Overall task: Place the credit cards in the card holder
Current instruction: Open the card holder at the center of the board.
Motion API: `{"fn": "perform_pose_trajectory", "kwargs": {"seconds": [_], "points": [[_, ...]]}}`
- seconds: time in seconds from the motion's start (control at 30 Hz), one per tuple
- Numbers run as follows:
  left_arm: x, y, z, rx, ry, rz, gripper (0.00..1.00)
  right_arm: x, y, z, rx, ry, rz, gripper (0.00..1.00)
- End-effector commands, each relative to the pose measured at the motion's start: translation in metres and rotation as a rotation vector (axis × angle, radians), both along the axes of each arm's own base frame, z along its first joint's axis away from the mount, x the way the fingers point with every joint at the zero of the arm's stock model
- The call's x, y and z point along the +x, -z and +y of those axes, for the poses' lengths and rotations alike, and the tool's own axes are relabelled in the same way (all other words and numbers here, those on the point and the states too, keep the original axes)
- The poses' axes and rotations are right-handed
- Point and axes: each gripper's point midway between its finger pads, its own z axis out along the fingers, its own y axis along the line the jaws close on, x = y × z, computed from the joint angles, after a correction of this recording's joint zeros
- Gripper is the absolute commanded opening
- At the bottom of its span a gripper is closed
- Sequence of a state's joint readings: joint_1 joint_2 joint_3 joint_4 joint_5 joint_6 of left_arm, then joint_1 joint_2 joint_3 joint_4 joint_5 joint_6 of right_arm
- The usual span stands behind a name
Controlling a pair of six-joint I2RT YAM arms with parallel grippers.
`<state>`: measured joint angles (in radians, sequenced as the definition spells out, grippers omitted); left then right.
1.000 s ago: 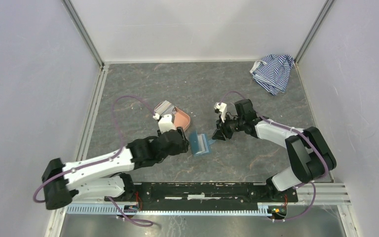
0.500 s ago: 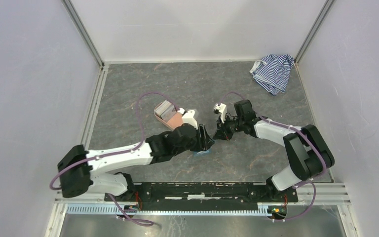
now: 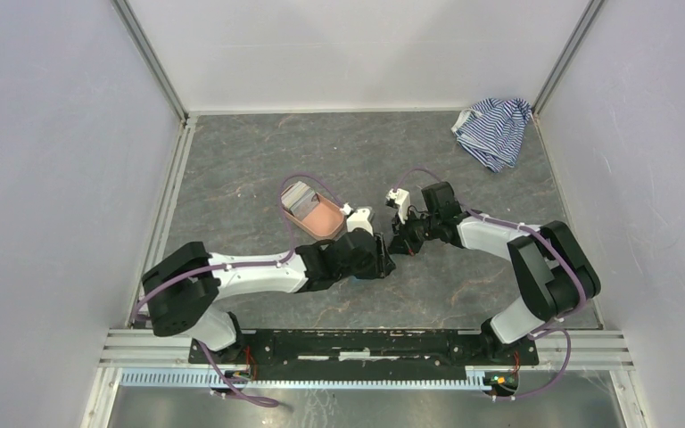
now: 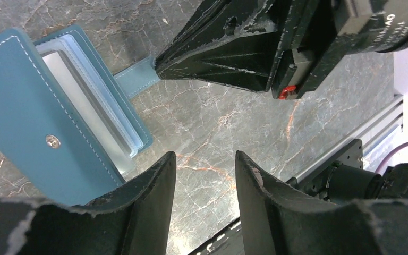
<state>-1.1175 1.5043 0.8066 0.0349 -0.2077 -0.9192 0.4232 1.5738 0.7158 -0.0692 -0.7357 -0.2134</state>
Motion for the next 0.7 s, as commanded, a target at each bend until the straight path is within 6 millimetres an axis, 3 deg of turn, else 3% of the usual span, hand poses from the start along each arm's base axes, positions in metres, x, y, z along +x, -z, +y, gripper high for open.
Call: {"fn": "perform_pose_trajectory", "kwargs": {"seconds": [0.0, 0.1, 0.33, 0.47, 0.67], "points": [[0.012, -0.004, -0.011, -0.031, -0.094, 0.029, 0.52, 0.012, -0.003, 0.001, -0.001, 0.017, -0.022, 0.08], [0.017, 0.008, 0.009, 0.057, -0.167, 0.031, 0.51, 0.012, -0.003, 0.001, -0.006, 0.019, -0.021, 0.07], [0.027, 0.013, 0.055, 0.235, -0.299, -0.024, 0.54, 0.013, -0.002, 0.0, -0.012, 0.023, -0.026, 0.06], [0.026, 0.019, 0.064, 0.255, -0.31, -0.023, 0.61, 0.013, -0.002, 0.0, -0.014, 0.023, -0.028, 0.05], [0.029, 0.017, 0.068, 0.295, -0.308, -0.05, 0.63, 0.014, 0.001, -0.002, -0.028, 0.032, -0.03, 0.02]]}}
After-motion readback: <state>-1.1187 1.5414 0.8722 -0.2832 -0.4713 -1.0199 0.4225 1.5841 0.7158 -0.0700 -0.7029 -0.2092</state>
